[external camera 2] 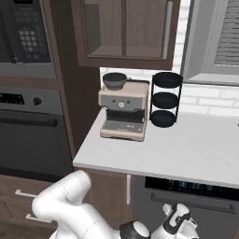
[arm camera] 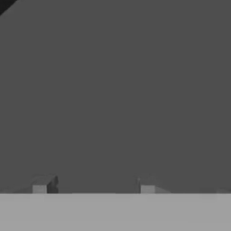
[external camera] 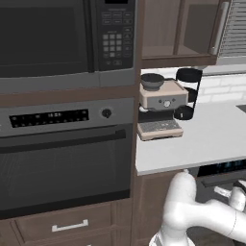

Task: Pick up the cup and bowl from the counter, place them in the dishwasher, and close the dishwasher door.

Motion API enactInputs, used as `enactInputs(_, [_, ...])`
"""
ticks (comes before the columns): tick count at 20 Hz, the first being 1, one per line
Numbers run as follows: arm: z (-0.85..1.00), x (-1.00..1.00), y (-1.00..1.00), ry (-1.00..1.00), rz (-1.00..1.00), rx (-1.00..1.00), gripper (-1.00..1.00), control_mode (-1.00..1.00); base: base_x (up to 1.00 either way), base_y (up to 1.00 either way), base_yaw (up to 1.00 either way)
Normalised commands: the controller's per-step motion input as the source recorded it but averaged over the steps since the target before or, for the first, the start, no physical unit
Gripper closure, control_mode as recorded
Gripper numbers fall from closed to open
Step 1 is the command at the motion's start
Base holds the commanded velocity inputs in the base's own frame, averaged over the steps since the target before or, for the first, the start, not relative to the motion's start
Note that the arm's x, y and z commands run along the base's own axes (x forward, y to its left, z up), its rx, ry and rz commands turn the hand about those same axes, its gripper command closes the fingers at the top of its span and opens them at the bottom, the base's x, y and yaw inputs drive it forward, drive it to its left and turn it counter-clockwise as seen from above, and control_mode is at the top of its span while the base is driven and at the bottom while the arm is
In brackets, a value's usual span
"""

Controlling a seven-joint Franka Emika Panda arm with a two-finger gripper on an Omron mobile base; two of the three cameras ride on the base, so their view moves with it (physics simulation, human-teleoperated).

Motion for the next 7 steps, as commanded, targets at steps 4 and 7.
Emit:
enactInputs(4, [-0.25,0.06,0.00,0.00,0.04,0.01,-1.00,-1.00,0.00,0.00,0.00])
enactInputs(7, [-0.03,-0.78,-0.15,-0.03,0.00,0.08,-1.00,-1.00,0.00,0.00,0.00])
